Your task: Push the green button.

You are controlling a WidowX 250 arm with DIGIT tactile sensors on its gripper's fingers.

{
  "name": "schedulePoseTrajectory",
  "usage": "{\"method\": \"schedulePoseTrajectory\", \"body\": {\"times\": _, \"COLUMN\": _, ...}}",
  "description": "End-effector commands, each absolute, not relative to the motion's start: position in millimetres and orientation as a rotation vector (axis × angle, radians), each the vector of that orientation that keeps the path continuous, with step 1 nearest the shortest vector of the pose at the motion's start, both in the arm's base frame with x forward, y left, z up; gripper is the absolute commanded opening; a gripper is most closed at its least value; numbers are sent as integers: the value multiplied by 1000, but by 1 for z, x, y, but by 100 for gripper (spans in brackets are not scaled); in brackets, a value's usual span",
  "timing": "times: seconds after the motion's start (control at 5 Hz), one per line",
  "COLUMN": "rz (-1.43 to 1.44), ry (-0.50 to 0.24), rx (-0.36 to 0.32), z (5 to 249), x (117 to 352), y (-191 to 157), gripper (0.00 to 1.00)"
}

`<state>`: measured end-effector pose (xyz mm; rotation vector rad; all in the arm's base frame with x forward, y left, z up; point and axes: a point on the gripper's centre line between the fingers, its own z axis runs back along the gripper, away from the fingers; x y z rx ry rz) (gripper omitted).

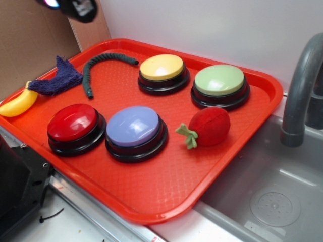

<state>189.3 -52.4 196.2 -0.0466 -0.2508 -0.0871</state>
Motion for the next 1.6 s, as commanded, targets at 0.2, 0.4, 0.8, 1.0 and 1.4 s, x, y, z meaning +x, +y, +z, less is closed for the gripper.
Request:
{"method": "schedulePoseTrajectory", "body": {"times": 0.2, "rz": -89, "ry": -279, "rx": -52, "z": 203, "x": 192, "y": -54, "gripper": 100}}
{"method": "schedulePoseTrajectory", "body": {"times": 0.4, "rz": -243, "ry": -296, "rx": -38, "z": 176, "x": 240, "y": -77, "gripper": 100}}
{"method": "schedulePoseTrajectory", "body": {"times": 0.8, "rz": -216, "ry": -299, "rx": -65, "z": 136, "x": 277, "y": -94, "gripper": 100}}
{"method": "schedulePoseTrajectory", "body": {"times": 1.0, "rz": -139, "ry": -329, "rx": -53, "z": 124, "x": 290, "y": -96, "gripper": 100}}
{"method": "schedulePoseTrajectory", "body": {"times": 1.4, "rz": -116, "ry": -363, "rx": -91, "z": 101, "x": 321, "y": -112, "gripper": 100}}
